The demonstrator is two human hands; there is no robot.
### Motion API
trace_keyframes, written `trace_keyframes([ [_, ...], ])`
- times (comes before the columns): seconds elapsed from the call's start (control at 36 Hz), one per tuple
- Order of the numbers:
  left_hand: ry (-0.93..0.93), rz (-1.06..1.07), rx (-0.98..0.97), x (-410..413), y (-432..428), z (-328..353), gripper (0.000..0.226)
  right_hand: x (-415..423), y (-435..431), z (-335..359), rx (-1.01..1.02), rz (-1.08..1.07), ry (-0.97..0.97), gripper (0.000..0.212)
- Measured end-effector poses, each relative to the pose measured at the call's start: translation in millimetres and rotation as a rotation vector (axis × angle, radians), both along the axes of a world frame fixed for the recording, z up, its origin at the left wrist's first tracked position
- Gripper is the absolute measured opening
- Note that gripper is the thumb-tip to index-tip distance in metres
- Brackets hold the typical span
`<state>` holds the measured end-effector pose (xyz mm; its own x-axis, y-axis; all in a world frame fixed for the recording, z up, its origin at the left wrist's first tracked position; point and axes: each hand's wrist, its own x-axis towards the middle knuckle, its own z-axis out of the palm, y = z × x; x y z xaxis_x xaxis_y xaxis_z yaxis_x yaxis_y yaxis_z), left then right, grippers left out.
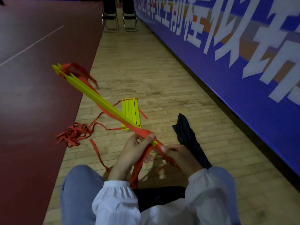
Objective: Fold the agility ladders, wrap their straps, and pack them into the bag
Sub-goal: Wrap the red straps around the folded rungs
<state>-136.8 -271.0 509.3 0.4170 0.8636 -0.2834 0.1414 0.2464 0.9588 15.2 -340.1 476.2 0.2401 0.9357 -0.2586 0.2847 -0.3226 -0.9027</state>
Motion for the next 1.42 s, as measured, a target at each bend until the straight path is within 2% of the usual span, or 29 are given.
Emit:
trace_keyframes([
  [0.22,-0.055,-0.014,-0.041,1.0,1.8,0.6,0.044,-1.4,0.0,0.6,0.051,-0.052,0.010,0.049],
  [0.36,-0.031,-0.038,-0.032,0.1,0.6,4.2,0.055,0.3,0.0,2.9,0.110,-0.089,-0.001,0.019],
  [0.39,-0.026,-0.038,-0.034,0.4,1.0,5.1,0.062,1.3,0.2,3.0,0.116,-0.098,-0.008,0.020],
  [0.47,0.003,-0.042,-0.064,1.5,2.2,8.1,0.075,1.0,0.4,2.2,0.119,-0.127,-0.041,0.045],
  [0.69,0.047,-0.034,-0.072,2.6,0.0,11.8,0.066,-4.2,0.9,-0.6,0.161,-0.208,-0.137,0.058],
  [0.89,0.039,0.013,-0.058,5.5,-1.9,14.2,0.055,-6.6,3.6,-3.4,0.189,-0.258,-0.158,0.042],
  [1.03,0.036,0.040,-0.016,7.0,-1.4,10.6,0.046,-8.4,4.8,-2.3,0.189,-0.257,-0.131,0.046],
  [1.19,0.020,0.049,-0.016,3.1,-0.1,3.3,0.041,-4.5,2.8,1.1,0.163,-0.181,-0.122,0.033],
  [1.31,0.025,0.021,-0.046,-2.0,0.6,3.6,0.038,-1.8,-0.5,11.0,0.161,-0.158,-0.100,0.014],
  [1.42,-0.009,-0.023,-0.058,-1.2,-1.2,3.7,0.035,-1.1,-2.1,13.1,0.154,-0.174,-0.235,0.016],
])
